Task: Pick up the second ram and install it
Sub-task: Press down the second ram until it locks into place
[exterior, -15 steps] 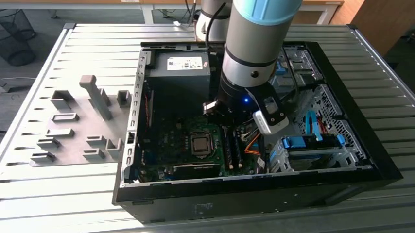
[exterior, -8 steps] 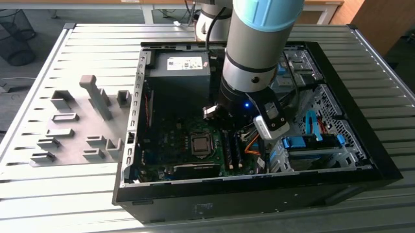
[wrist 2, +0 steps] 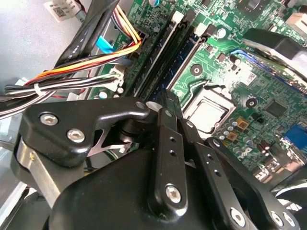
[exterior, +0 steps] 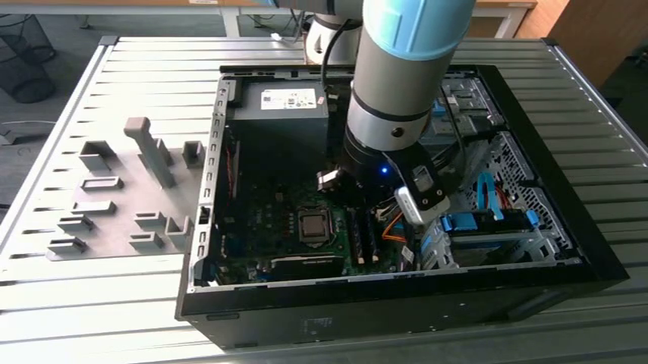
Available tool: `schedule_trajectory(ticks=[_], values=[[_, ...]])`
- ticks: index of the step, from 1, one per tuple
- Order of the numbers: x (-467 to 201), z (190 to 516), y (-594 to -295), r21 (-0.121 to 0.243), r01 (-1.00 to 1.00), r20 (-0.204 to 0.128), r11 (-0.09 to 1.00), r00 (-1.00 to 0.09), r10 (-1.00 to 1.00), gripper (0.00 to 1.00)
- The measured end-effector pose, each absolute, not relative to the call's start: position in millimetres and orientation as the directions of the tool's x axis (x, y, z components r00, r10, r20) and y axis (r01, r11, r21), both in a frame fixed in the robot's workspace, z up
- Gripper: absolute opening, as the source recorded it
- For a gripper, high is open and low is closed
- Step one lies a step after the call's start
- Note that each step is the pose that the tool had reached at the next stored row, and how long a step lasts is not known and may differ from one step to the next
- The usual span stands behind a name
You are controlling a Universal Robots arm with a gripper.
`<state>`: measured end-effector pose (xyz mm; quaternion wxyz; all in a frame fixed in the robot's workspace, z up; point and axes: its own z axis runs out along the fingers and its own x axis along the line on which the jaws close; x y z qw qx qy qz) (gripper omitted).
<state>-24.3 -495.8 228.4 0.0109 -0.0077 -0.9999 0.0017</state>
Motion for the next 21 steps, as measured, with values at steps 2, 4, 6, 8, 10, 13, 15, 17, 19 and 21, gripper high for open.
schedule_trajectory(ticks=[2, 4, 6, 8, 10, 13, 15, 17, 19, 21], values=[[-24, 226, -496, -0.003, 0.015, 0.022, 1.000, -1.000, 0.015, 0.11], [-24, 224, -496, -0.004, 0.015, 0.022, 1.000, -1.000, 0.015, 0.11], [-24, 222, -496, -0.003, 0.015, 0.022, 1.000, -1.000, 0.015, 0.11], [-24, 220, -496, -0.004, 0.015, 0.023, 1.000, -1.000, 0.015, 0.11], [-24, 219, -496, -0.005, 0.015, 0.025, 1.000, -1.000, 0.015, 0.11], [-24, 217, -496, -0.004, 0.015, 0.026, 1.000, -1.000, 0.015, 0.11], [-24, 217, -496, -0.004, 0.015, 0.026, 1.000, -1.000, 0.015, 0.11], [-24, 219, -496, -0.002, 0.015, 0.026, 1.000, -1.000, 0.015, 0.11], [-24, 223, -496, -0.003, 0.015, 0.027, 1.000, -1.000, 0.015, 0.11], [-24, 228, -496, -0.004, 0.015, 0.027, 1.000, -1.000, 0.015, 0.11]])
